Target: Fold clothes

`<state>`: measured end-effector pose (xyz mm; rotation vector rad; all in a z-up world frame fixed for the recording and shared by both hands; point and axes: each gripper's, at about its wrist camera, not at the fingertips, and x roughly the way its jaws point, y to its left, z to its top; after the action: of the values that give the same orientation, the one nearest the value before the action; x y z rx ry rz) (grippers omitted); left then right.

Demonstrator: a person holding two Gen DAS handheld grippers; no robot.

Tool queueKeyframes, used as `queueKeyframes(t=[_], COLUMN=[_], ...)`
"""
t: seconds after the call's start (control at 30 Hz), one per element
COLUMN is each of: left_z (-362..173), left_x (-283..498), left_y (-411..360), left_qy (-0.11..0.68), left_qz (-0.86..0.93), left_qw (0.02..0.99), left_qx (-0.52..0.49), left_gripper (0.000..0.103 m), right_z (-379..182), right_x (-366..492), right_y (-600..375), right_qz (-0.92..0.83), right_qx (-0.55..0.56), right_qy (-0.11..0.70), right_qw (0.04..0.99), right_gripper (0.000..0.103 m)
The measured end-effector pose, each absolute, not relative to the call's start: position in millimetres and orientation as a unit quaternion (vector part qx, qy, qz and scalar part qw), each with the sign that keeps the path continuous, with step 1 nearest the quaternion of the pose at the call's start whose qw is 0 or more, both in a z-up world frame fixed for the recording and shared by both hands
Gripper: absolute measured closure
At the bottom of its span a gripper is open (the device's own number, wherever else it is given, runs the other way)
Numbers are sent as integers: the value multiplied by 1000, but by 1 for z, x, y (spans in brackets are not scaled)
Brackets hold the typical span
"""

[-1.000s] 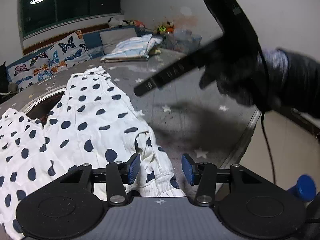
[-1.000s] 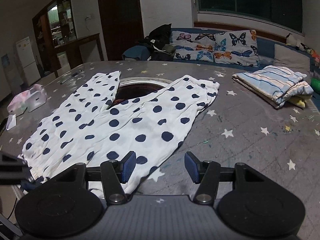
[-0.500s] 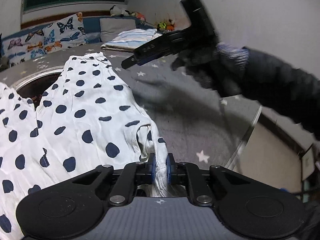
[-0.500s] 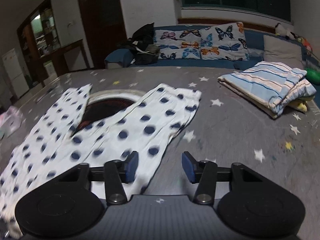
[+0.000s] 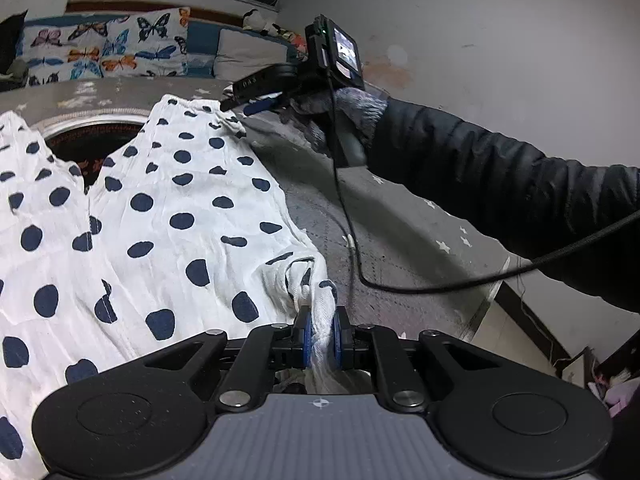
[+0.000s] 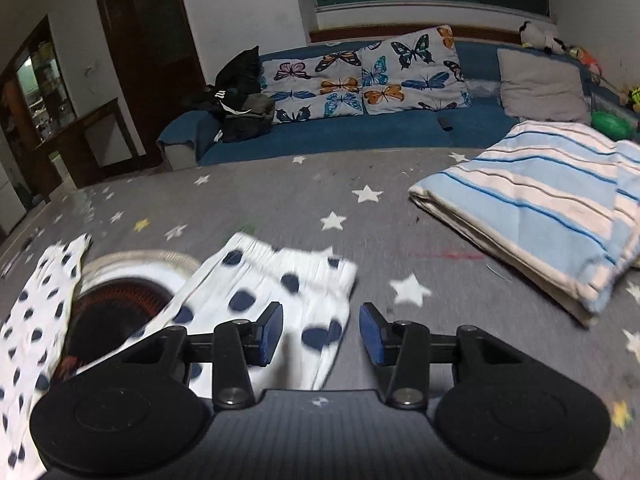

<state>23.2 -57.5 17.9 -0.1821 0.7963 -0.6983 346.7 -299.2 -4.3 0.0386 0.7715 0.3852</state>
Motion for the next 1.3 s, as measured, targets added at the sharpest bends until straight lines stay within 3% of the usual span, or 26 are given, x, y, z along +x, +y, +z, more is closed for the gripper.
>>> queueKeyframes(t=[0.2, 0.37, 0.87, 1.03, 1.3], left_z=[15, 16, 19, 19, 23], left_x=[25, 20, 9, 9, 0], left_y=[-54, -54, -53, -54, -49], left_qy=[385, 383, 381, 382, 367], left_qz=[-330, -330, -324, -323, -319], left_qw=[857, 857, 860, 860, 868], left_qx=[-96, -101, -105, -104, -102], left_gripper=[91, 91, 91, 91, 91], right_z=[-13, -16, -19, -16, 8], right_x=[369, 375, 384, 383, 377], right_y=[-290, -283, -277, -283, -291], right_qz=[181, 162, 164, 163, 145], right_qx=[20, 11, 22, 43, 64], right_qy=[379, 379, 367, 365, 358], right_qw=[907, 911, 915, 916, 920], right_gripper=[66, 81, 77, 96, 96])
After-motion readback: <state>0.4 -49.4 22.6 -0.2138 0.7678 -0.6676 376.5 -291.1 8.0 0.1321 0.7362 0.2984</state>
